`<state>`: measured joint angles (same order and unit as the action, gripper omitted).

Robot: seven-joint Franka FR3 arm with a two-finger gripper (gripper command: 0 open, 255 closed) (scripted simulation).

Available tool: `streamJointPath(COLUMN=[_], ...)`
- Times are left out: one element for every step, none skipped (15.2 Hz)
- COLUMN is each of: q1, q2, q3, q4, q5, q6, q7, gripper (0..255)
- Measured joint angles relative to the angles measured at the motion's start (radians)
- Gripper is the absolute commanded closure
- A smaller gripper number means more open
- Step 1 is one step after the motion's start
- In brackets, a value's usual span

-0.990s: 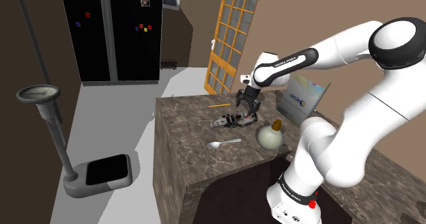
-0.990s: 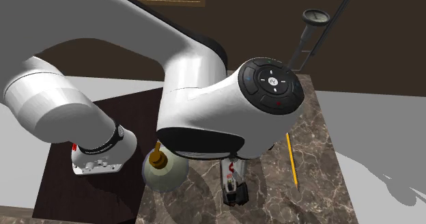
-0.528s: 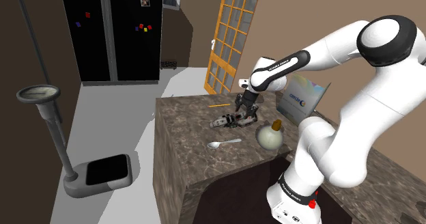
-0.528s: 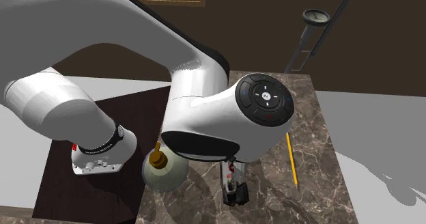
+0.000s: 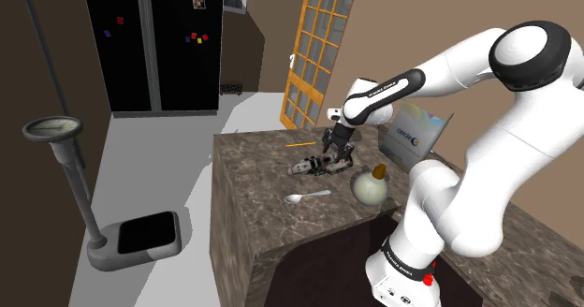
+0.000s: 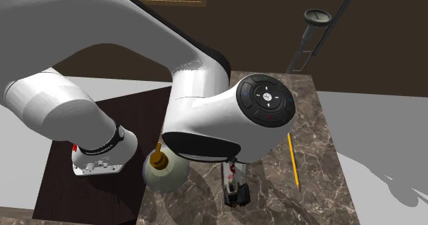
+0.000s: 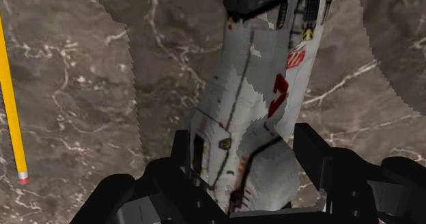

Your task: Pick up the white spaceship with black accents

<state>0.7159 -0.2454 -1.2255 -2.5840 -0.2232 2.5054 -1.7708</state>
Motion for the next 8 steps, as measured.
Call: streamJointPath(q1=[-0.008, -0.028, -0.043, -0.061, -0.075, -0.090, -0.103, -0.116], q2=[-0.006, -0.022, -0.035, -0.050, -0.064, -0.079, -0.093, -0.107], q3=[0.008, 0.028, 0.044, 0.063, 0.081, 0.097, 0.111, 0.128], q4=[0.002, 0.003, 0.006, 0.010, 0.016, 0.019, 0.027, 0.031], q5=[-0.006, -0.022, -0.035, -0.049, -0.060, -0.072, -0.081, -0.090], q6=[-0.009, -0.023, -0.037, -0.054, -0.072, -0.089, -0.109, -0.126], q7=[0.005, 0.018, 0.028, 0.039, 0.051, 0.060, 0.066, 0.076], gripper=[255, 255, 255, 255, 255, 255, 255, 255])
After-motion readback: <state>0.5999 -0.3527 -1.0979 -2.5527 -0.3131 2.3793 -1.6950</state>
